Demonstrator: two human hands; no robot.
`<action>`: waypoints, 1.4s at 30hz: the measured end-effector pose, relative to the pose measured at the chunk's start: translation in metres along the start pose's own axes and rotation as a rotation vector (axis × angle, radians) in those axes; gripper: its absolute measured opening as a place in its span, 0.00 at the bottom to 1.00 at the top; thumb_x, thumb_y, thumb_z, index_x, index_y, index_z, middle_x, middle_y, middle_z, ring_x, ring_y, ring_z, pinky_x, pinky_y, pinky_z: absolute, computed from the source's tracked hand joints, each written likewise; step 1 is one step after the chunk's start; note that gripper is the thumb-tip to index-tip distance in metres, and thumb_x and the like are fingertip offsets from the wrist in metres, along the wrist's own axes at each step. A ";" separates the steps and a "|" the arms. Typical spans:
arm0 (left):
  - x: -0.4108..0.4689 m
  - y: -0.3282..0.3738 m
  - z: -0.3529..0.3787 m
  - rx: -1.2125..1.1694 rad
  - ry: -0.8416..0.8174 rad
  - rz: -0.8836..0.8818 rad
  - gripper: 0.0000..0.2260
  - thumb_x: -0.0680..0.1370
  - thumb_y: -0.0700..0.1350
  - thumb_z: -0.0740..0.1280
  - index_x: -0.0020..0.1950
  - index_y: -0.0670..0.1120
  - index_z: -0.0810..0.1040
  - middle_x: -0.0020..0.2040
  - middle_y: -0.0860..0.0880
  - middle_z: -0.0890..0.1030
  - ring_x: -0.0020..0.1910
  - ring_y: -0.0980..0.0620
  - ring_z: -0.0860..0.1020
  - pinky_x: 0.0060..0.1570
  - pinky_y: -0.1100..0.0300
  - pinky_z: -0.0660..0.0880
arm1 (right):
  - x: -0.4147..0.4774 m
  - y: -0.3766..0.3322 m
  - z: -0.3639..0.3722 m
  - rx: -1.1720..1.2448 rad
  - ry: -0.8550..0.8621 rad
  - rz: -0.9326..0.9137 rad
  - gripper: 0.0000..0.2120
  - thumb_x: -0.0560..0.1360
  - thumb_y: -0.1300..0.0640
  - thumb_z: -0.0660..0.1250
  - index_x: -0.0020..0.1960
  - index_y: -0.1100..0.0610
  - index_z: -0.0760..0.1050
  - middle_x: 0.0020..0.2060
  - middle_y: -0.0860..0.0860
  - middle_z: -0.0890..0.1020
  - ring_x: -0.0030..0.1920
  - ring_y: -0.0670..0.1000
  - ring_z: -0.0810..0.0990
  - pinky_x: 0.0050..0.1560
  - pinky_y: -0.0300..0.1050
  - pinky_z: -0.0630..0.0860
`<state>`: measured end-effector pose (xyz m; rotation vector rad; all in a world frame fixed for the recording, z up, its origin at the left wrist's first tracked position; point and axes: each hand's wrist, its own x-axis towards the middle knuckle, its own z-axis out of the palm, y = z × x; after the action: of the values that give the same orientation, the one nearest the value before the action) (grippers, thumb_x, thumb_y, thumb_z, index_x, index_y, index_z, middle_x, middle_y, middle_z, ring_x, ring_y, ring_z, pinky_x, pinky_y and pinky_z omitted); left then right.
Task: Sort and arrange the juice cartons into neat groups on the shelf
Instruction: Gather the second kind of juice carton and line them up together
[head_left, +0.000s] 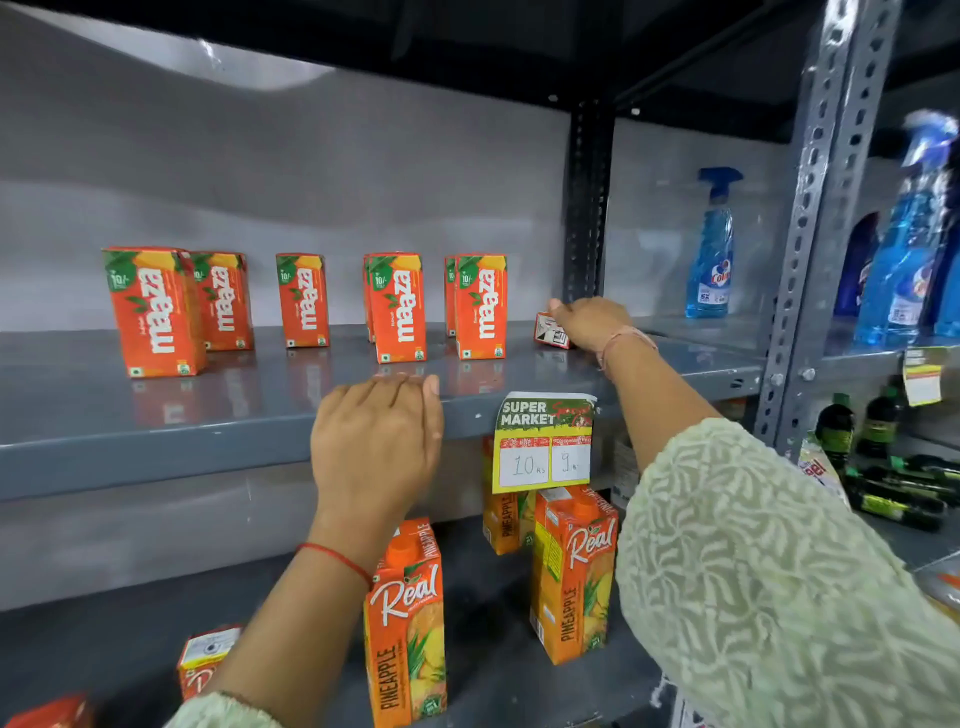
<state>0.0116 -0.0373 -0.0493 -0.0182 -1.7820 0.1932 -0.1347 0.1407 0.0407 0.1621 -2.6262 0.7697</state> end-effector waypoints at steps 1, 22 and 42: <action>-0.001 0.001 0.000 -0.004 -0.003 0.000 0.16 0.76 0.44 0.59 0.35 0.40 0.82 0.31 0.44 0.83 0.29 0.45 0.80 0.33 0.59 0.72 | 0.005 0.001 0.002 -0.023 0.016 0.011 0.25 0.77 0.43 0.56 0.62 0.62 0.74 0.63 0.61 0.77 0.63 0.60 0.75 0.59 0.45 0.71; -0.001 -0.003 -0.007 -0.010 -0.138 0.044 0.18 0.77 0.46 0.57 0.39 0.40 0.83 0.34 0.44 0.84 0.32 0.45 0.82 0.36 0.58 0.75 | -0.085 0.020 -0.005 0.329 0.440 -0.175 0.09 0.69 0.60 0.72 0.46 0.61 0.76 0.49 0.58 0.82 0.49 0.54 0.80 0.47 0.40 0.73; -0.044 -0.169 -0.077 0.184 -0.185 -0.034 0.20 0.79 0.50 0.56 0.41 0.38 0.81 0.39 0.39 0.84 0.38 0.39 0.81 0.40 0.50 0.72 | -0.107 -0.129 0.025 0.730 -0.147 -0.200 0.16 0.61 0.68 0.77 0.35 0.54 0.71 0.46 0.60 0.83 0.50 0.59 0.83 0.53 0.58 0.80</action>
<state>0.1118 -0.1994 -0.0519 0.1668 -1.9410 0.3424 -0.0171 0.0181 0.0417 0.6884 -2.2773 1.6498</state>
